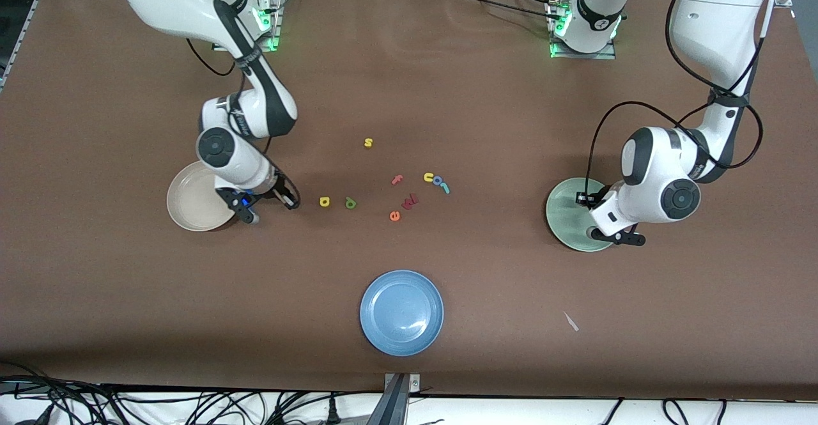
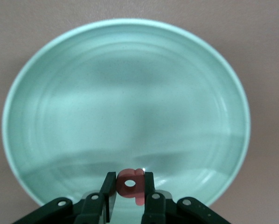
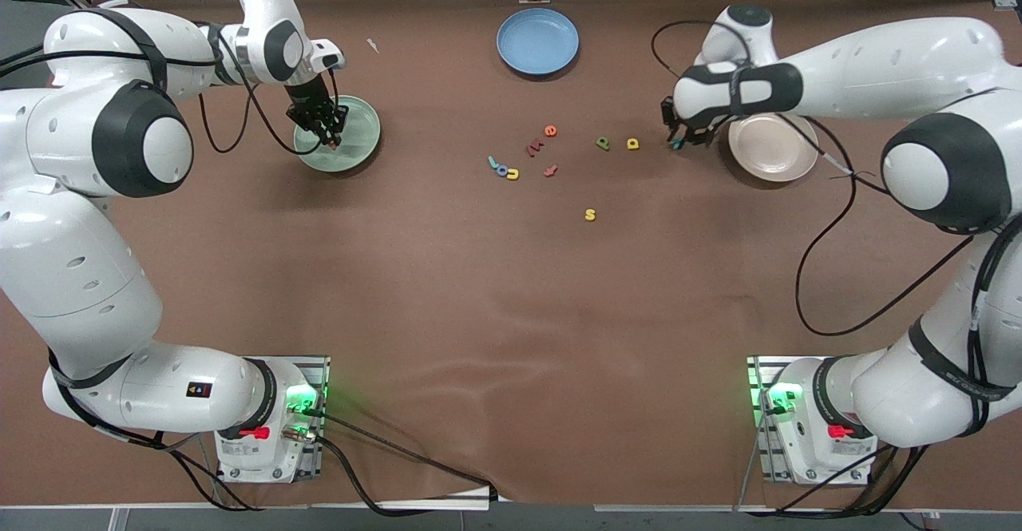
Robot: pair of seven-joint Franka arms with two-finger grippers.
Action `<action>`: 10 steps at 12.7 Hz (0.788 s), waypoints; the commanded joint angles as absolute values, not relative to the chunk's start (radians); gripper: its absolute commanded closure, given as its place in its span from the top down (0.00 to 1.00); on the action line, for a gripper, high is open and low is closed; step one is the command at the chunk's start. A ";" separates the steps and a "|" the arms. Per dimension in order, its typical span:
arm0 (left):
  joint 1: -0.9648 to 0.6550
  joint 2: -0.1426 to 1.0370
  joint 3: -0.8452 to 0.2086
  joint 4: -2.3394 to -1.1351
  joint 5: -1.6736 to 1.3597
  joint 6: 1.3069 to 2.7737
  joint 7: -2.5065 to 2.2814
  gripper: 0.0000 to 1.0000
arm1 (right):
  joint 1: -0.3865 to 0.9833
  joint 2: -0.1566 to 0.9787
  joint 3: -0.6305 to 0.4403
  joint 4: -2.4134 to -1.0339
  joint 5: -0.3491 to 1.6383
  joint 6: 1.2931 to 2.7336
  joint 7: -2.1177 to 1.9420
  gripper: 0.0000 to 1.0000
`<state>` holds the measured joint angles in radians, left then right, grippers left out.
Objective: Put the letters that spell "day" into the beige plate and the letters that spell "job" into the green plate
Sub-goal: 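Place q on green plate while the right gripper places y on white plate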
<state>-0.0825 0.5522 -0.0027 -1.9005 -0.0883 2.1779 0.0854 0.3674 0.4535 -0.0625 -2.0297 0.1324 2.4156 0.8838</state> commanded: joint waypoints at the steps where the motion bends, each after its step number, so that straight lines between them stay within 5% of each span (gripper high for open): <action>1: -0.083 0.555 -0.005 -1.927 -0.069 2.224 0.097 0.23 | 0.370 0.345 -0.162 -2.046 0.129 2.260 0.639 0.00; 2: -0.084 0.557 -0.006 -1.927 -0.069 2.224 0.095 0.47 | 0.370 0.328 -0.198 -2.048 0.129 2.229 0.544 0.00; 3: -0.083 0.557 -0.006 -1.927 -0.069 2.223 0.095 0.99 | 0.370 0.319 -0.234 -2.046 0.130 2.197 0.456 0.00; 8: -0.084 0.459 -0.014 -1.905 -0.074 2.119 0.071 1.00 | 0.359 0.342 -0.319 -2.071 0.137 2.194 0.252 0.00; 9: -0.086 0.439 -0.017 -1.905 -0.084 2.103 0.054 1.00 | 0.359 0.342 -0.319 -2.071 0.137 2.189 0.230 0.20; 10: -0.095 0.420 -0.018 -1.901 -0.086 2.089 0.023 1.00 | 0.359 0.341 -0.319 -2.069 0.138 2.186 0.221 0.59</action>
